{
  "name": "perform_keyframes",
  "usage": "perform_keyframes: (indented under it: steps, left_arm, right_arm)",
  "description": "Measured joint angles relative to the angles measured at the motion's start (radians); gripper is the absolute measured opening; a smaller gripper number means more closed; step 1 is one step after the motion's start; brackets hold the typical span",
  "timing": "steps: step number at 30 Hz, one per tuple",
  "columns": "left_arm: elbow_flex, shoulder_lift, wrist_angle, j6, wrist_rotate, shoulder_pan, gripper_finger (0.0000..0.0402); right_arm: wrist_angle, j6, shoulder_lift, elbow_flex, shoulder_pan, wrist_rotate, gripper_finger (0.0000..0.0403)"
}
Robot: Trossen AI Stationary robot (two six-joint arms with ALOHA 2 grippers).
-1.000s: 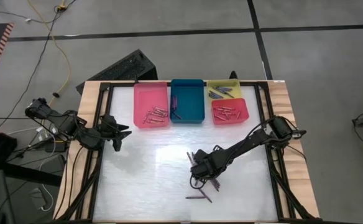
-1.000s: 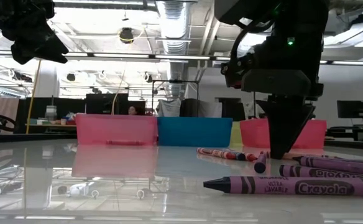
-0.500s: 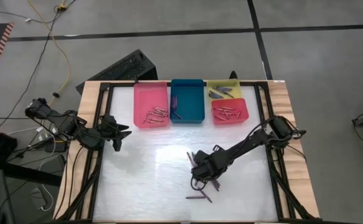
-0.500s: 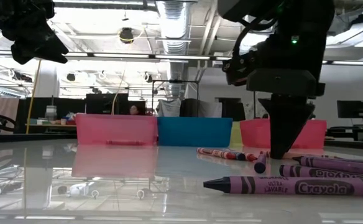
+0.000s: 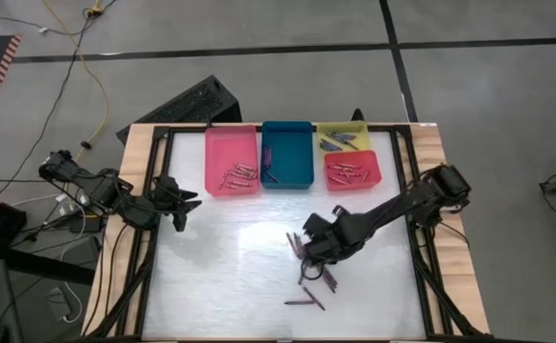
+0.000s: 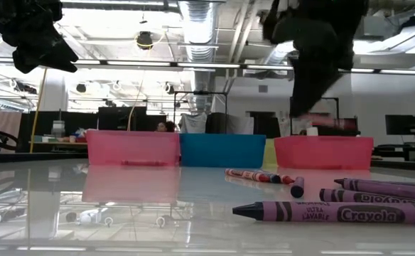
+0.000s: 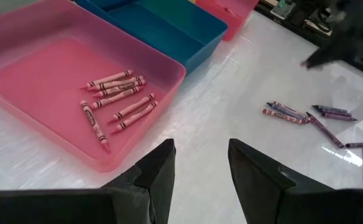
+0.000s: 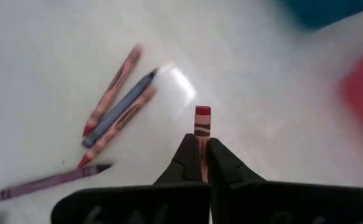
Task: Sort crayons
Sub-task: Put the red crayon into the red bin
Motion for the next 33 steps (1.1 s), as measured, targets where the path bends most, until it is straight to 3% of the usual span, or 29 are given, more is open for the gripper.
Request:
perform_keyframes:
  steps: [11, 26, 33]
  left_arm:
    - [0.000, 0.000, 0.000, 0.000, 0.000, 0.000, 0.0139]
    - [0.000, 0.000, -0.023, 0.000, 0.000, 0.000, 0.0139]
    - [0.000, 0.000, -0.028, 0.000, 0.000, 0.000, 0.0139]
  right_arm:
    - [-0.179, 0.039, -0.150, 0.002, -0.091, 0.263, 0.0003]
    - [-0.343, -0.173, -0.154, 0.001, -0.396, 0.275, 0.0004]
    - [-0.324, -0.245, -0.156, -0.066, -0.512, 0.312, 0.0004]
